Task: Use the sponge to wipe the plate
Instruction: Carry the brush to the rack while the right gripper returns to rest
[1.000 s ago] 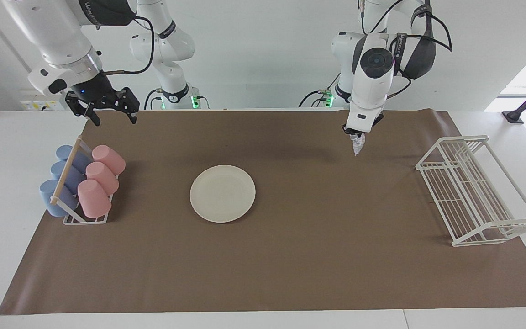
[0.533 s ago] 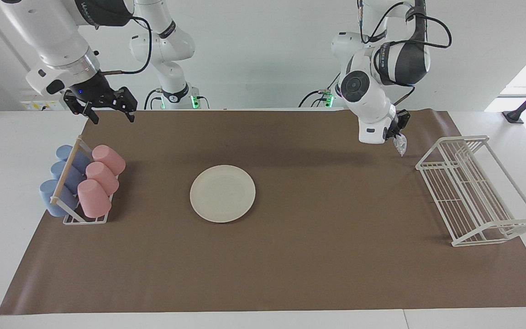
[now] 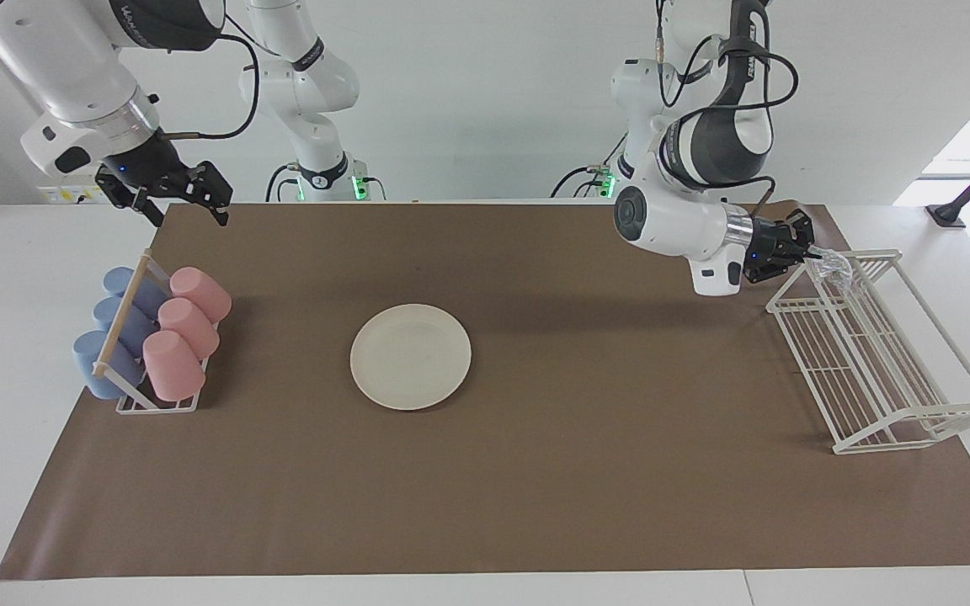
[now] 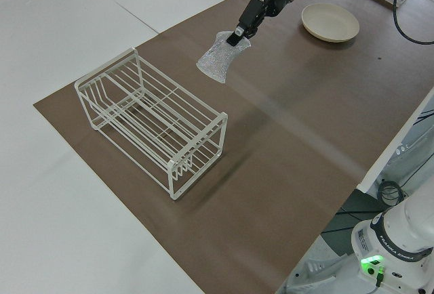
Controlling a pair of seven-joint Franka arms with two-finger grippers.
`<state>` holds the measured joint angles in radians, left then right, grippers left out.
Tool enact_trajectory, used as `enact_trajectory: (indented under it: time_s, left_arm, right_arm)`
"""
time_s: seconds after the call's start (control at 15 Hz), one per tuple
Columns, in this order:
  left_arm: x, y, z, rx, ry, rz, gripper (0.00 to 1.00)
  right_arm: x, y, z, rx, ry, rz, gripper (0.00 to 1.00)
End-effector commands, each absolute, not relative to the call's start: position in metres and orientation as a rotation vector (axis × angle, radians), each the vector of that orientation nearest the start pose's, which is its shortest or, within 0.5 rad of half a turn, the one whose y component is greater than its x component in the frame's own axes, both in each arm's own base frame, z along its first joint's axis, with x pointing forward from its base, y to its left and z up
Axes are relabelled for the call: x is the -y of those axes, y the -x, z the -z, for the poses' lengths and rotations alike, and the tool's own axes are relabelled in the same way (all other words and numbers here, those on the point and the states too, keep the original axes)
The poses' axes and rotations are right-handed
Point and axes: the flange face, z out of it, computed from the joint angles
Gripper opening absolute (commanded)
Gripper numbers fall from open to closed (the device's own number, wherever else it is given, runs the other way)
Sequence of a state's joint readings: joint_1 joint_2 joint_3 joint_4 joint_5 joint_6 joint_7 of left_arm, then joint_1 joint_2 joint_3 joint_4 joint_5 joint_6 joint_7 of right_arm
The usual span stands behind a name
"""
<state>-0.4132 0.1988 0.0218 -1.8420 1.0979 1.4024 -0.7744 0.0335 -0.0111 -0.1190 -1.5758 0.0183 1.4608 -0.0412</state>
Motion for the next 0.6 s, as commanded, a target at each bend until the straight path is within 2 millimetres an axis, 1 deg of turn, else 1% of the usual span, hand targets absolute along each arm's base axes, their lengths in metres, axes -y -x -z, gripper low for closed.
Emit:
enact_trajectory:
  time_s: [0.0, 0.13, 0.27, 0.4, 0.53]
  left_arm:
    - [0.097, -0.602, -0.412, 0.21, 1.81, 0.158, 0.0]
    - [0.074, -0.615, -0.402, 0.196, 1.803, 0.175, 0.0]
    - [0.074, -0.619, -0.39, 0.216, 1.828, 0.218, 0.0]
    - [0.065, -0.619, -0.378, 0.266, 1.859, 0.255, 0.0]
    - [0.067, -0.617, -0.375, 0.299, 1.908, 0.228, 0.0]
  right_arm:
    - [0.059, -0.532, -0.619, -0.073, 3.116, -0.202, 1.0]
    - [0.052, -0.534, -0.62, -0.05, 3.102, -0.18, 1.0]
    - [0.051, -0.534, -0.621, -0.05, 3.104, -0.178, 1.0]
    - [0.052, -0.533, -0.622, -0.052, 3.103, -0.182, 1.0]
    - [0.053, -0.533, -0.621, -0.054, 3.101, -0.189, 1.0]
